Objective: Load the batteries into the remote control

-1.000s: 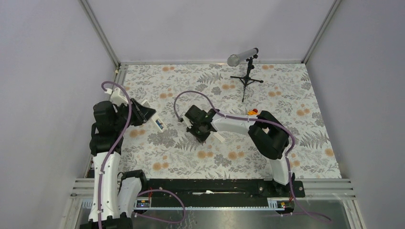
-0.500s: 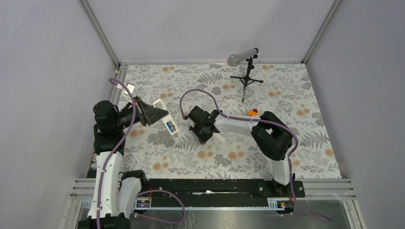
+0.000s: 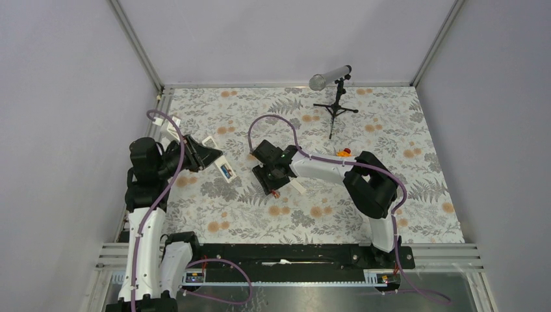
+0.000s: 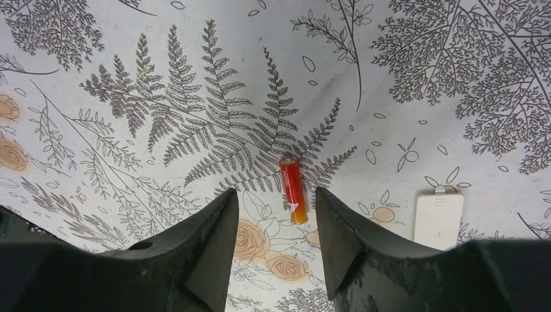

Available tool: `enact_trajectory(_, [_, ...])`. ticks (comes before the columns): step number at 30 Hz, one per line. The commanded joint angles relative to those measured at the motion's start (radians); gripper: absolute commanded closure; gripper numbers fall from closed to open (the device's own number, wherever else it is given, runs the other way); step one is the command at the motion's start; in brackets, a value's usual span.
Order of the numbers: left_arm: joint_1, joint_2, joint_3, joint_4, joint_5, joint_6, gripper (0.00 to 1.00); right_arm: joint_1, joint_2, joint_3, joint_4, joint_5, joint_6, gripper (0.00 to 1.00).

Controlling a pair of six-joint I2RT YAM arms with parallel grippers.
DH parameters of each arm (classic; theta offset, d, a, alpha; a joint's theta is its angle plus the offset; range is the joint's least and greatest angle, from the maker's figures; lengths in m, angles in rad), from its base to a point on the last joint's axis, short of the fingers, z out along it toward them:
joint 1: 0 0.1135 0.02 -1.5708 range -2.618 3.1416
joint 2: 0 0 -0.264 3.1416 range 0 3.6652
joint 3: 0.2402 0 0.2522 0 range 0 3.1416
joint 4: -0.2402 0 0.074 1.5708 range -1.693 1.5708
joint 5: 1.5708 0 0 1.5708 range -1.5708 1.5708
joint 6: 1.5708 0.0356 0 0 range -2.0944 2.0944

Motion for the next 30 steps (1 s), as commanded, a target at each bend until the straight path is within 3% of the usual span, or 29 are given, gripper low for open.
enact_trajectory(1, [0.001,-0.039,0.088,-0.065,-0.270,0.059,1.00,0.009,-0.022,0.059,-0.057,0.021,0.015,0.47])
enact_trajectory(4, [0.001,-0.045,0.108,-0.109,-0.381,0.074,1.00,0.009,-0.004,0.055,-0.074,0.069,0.040,0.49])
enact_trajectory(9, [0.001,-0.047,0.102,-0.111,-0.380,0.068,1.00,0.008,0.028,0.069,-0.092,0.176,0.089,0.56])
enact_trajectory(24, [0.000,-0.062,0.088,-0.102,-0.361,0.057,1.00,0.014,0.049,0.062,-0.070,0.117,0.137,0.54])
enact_trajectory(30, [0.000,-0.073,0.080,-0.102,-0.360,0.045,1.00,0.017,0.068,0.065,-0.105,0.159,0.227,0.66])
